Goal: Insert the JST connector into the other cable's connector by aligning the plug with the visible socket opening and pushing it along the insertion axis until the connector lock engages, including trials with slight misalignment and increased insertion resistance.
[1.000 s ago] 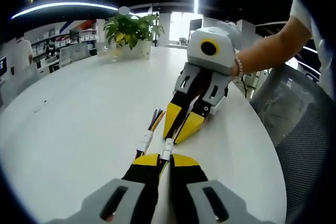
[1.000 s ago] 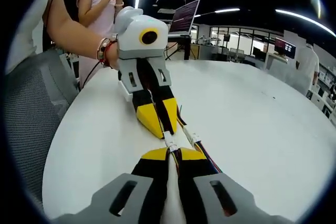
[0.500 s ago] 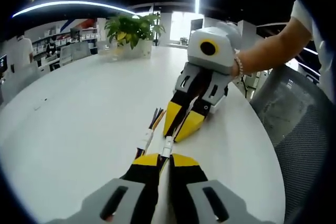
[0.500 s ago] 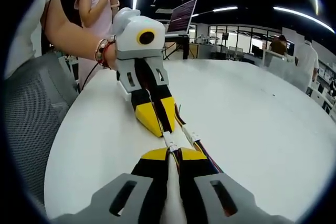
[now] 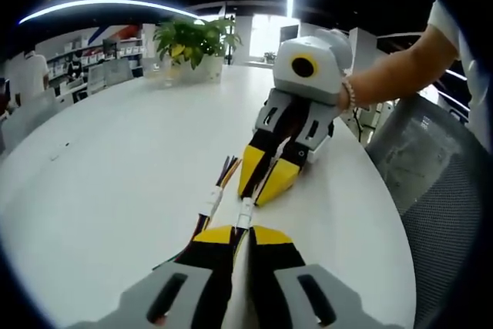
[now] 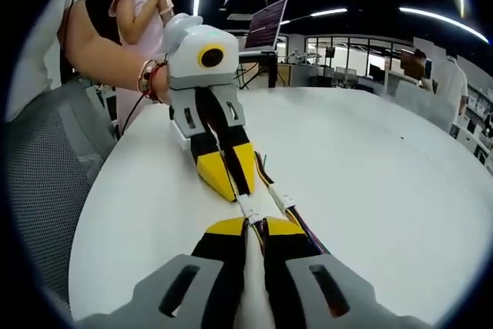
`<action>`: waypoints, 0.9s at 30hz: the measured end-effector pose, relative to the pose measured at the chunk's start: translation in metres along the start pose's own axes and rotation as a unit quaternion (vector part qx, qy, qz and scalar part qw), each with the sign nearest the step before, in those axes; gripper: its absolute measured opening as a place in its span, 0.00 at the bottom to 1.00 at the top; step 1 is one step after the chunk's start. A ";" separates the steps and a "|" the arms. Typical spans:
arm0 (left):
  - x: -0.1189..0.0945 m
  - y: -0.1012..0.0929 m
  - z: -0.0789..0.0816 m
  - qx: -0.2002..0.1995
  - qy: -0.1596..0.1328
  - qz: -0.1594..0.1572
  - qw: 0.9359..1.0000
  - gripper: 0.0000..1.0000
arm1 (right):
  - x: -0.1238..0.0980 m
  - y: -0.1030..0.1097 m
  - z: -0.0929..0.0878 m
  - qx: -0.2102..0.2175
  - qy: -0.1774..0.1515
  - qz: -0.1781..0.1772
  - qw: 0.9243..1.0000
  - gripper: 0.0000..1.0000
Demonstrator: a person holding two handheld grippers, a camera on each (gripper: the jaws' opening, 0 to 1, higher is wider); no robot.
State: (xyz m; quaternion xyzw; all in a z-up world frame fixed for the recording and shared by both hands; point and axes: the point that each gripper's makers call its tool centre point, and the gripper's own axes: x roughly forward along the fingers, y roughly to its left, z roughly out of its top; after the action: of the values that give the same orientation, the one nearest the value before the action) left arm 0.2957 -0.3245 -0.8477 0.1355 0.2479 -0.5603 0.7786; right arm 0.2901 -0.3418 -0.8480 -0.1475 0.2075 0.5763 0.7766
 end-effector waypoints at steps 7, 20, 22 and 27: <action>-0.003 0.000 0.001 -0.005 -0.002 0.001 1.000 0.04 | -0.001 0.000 -0.001 0.008 0.001 0.000 1.000 0.08; -0.014 -0.001 0.019 -0.024 -0.035 0.012 0.999 0.16 | -0.010 -0.002 0.014 0.011 -0.010 -0.014 1.000 0.19; -0.016 -0.001 0.021 -0.026 -0.038 0.015 0.999 0.19 | -0.011 -0.003 0.015 0.012 -0.011 -0.018 1.000 0.21; -0.024 -0.001 0.026 -0.027 -0.045 0.025 0.998 0.25 | -0.017 -0.002 0.021 0.010 -0.013 -0.027 0.999 0.25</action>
State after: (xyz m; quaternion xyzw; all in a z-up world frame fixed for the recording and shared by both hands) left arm 0.2947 -0.3189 -0.8128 0.0946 0.2240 -0.5390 0.8064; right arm 0.2916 -0.3463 -0.8212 -0.1378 0.1990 0.5548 0.7960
